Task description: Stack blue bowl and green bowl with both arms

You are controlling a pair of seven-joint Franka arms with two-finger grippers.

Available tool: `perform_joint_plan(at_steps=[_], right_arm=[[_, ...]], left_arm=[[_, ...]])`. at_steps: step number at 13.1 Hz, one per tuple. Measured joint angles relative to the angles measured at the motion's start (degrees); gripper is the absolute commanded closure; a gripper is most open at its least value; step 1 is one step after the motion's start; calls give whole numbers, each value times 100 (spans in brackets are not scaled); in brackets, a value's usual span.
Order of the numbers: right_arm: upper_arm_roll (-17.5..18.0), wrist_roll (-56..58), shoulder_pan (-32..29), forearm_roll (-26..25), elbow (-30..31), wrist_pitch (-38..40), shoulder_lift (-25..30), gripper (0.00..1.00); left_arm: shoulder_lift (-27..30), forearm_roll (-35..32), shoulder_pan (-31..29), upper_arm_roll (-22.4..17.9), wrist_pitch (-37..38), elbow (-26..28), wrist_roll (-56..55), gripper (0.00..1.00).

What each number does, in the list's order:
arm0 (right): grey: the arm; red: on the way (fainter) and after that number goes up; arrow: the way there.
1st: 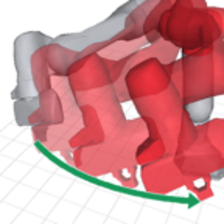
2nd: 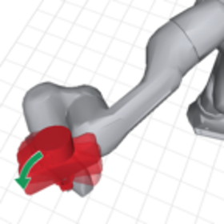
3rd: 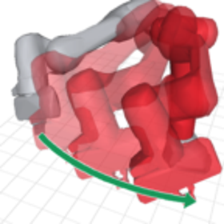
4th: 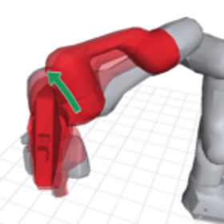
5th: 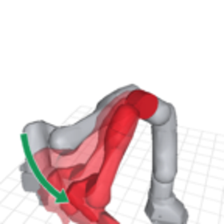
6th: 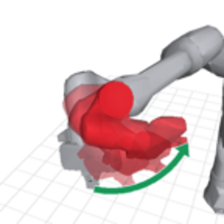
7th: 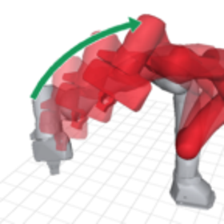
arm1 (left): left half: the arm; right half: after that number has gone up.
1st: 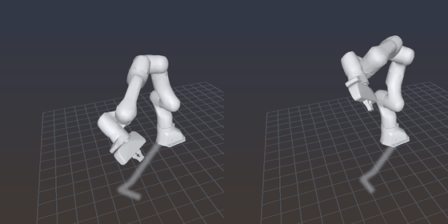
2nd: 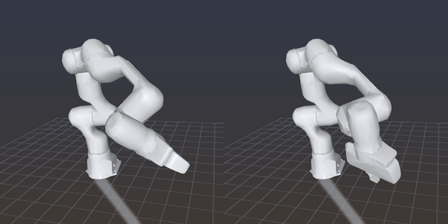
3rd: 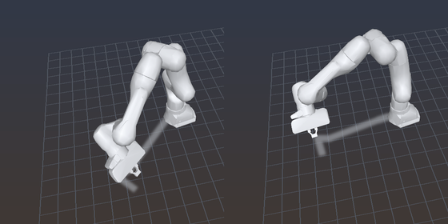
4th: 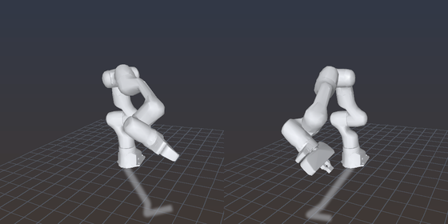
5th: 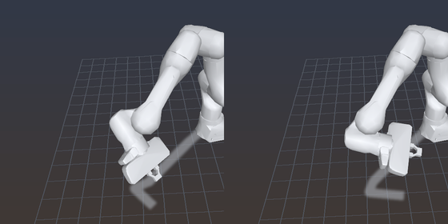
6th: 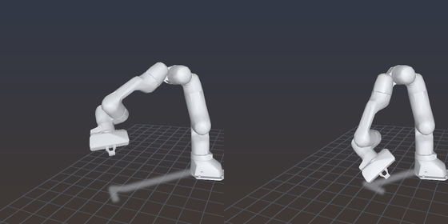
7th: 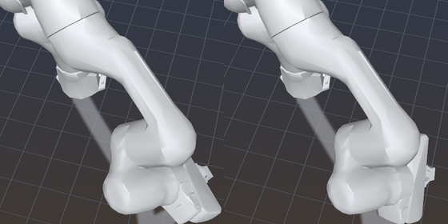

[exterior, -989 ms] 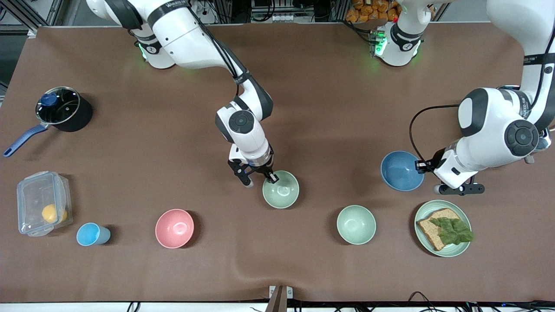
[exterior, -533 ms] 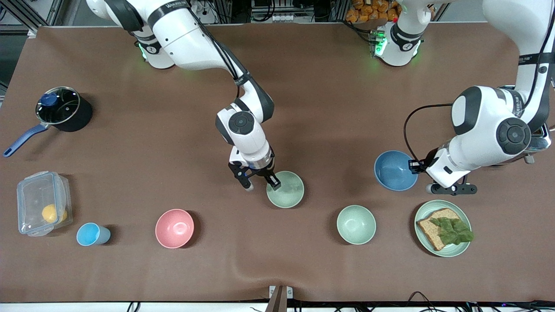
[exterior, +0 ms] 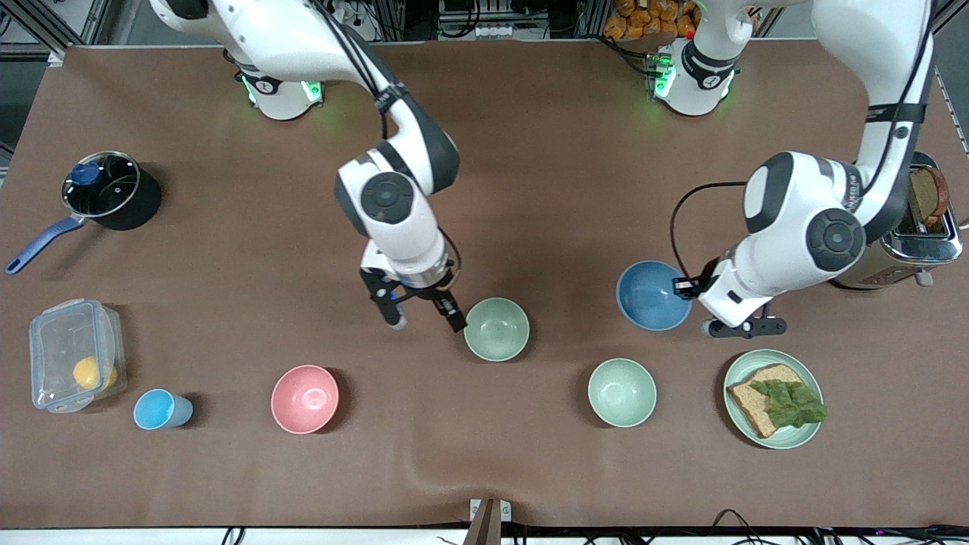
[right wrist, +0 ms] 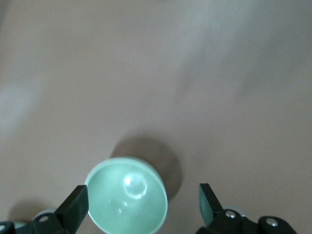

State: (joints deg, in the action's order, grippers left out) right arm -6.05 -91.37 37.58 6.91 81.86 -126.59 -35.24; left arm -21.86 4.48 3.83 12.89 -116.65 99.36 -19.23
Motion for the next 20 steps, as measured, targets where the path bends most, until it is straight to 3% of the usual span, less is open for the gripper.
perform_joint_plan(at_steps=[3,8,13,20], right_arm=[[1,18,-552,973,125,-157,-64,0],[62,9,-693,1880,229,-1154,-637,0],[137,-69,-57,1940,243,-2362,-1318,0],[97,-254,4,1976,211,-2433,-1380,0]], left_arm=[[-444,82,472,15,-1,-548,-1125,100],[-1390,85,1372,24,-111,-1691,-3037,100],[-1917,85,1811,16,-868,-1994,-4031,100],[-2191,85,1969,11,-1160,-2008,-4191,100]])
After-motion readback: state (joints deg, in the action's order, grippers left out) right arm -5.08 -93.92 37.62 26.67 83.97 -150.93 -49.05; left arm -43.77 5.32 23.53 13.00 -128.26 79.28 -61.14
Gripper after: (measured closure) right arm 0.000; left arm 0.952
